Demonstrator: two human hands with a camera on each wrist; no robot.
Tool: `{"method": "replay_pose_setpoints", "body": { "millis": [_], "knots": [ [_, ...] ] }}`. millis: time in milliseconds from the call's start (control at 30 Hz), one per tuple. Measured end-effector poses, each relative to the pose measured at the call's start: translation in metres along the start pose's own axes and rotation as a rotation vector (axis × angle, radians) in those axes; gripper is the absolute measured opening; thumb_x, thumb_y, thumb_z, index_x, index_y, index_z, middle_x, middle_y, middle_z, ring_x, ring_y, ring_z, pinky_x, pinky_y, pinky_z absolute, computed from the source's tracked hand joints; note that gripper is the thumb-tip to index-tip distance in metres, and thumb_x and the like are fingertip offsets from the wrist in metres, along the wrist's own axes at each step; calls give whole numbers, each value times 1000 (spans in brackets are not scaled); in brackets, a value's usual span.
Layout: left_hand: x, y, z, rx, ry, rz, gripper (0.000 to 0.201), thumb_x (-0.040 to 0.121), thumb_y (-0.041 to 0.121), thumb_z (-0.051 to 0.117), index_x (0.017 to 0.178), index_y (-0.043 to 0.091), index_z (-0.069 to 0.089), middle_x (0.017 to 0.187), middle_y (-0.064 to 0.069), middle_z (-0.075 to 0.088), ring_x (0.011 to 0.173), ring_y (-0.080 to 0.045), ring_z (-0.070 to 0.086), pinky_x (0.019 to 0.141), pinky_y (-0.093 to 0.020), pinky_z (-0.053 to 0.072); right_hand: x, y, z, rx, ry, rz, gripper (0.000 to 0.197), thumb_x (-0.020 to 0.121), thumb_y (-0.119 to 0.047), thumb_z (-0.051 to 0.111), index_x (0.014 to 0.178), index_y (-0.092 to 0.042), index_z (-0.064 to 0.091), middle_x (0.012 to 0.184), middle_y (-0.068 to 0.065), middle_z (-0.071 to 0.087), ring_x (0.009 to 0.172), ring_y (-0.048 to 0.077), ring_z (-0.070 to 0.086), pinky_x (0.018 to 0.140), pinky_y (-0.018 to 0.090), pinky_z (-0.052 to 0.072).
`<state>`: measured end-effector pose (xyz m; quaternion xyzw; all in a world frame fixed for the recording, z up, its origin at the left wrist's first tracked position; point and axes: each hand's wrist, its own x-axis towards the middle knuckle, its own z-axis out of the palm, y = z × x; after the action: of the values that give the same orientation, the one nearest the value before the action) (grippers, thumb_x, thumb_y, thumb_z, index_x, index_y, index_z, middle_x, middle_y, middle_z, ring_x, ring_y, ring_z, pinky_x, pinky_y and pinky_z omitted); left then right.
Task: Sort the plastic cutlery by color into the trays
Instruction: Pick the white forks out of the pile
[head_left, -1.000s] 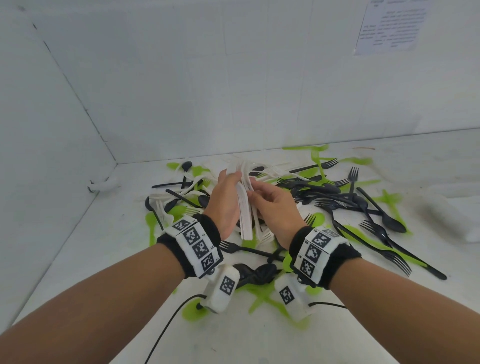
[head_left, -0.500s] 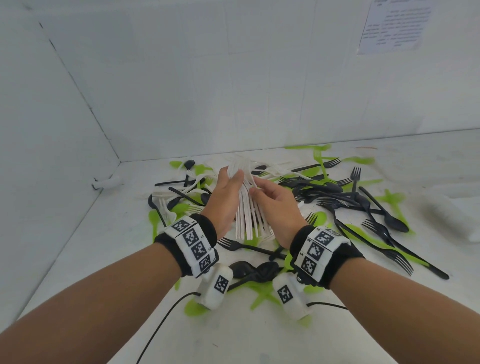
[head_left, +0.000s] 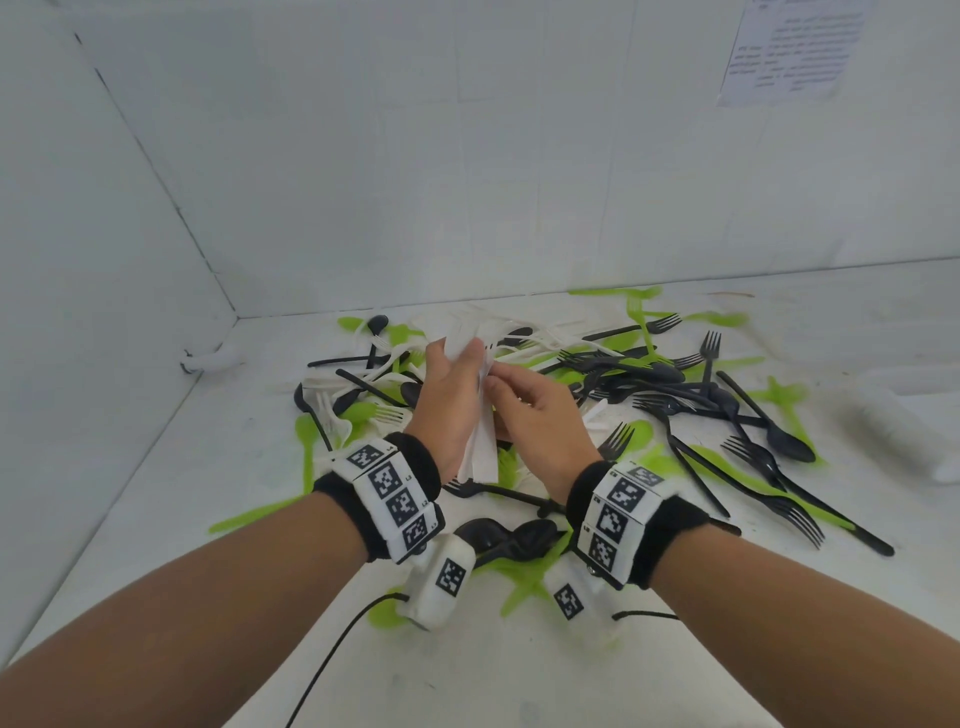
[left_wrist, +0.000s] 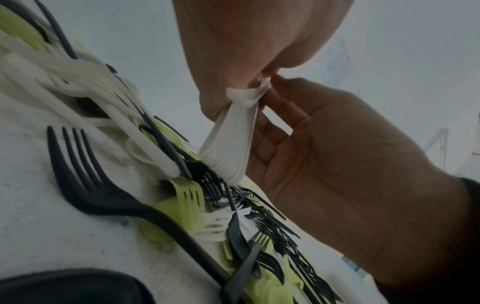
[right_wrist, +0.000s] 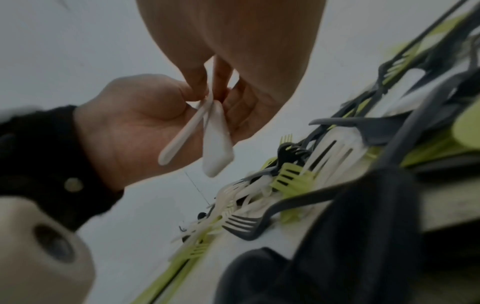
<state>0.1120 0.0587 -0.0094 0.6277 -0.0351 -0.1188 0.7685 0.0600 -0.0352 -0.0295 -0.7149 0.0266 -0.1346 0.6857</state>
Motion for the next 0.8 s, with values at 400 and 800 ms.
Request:
{"method": "replay_pose_setpoints", "body": {
  "millis": [400,800],
  "knots": [
    [9,5,-2,38,-10,-28,21,105,31,53,121,22,43,109,-9,66,105,-22,65,102,-48,52,1,-8,-2,229,283,68,19,103,-18,58,97,-16,76,86,1,76,82,18,72,86,38,59],
    [-2,9,11,-86,-103,-140,25,106,37,51,121,32,31,132,-12,60,123,-26,61,109,-50,47,-1,-14,3,149,86,79,32,104,-15,50,114,-30,76,106,-22,75,106,-5,67,98,24,49]
  ]
}}
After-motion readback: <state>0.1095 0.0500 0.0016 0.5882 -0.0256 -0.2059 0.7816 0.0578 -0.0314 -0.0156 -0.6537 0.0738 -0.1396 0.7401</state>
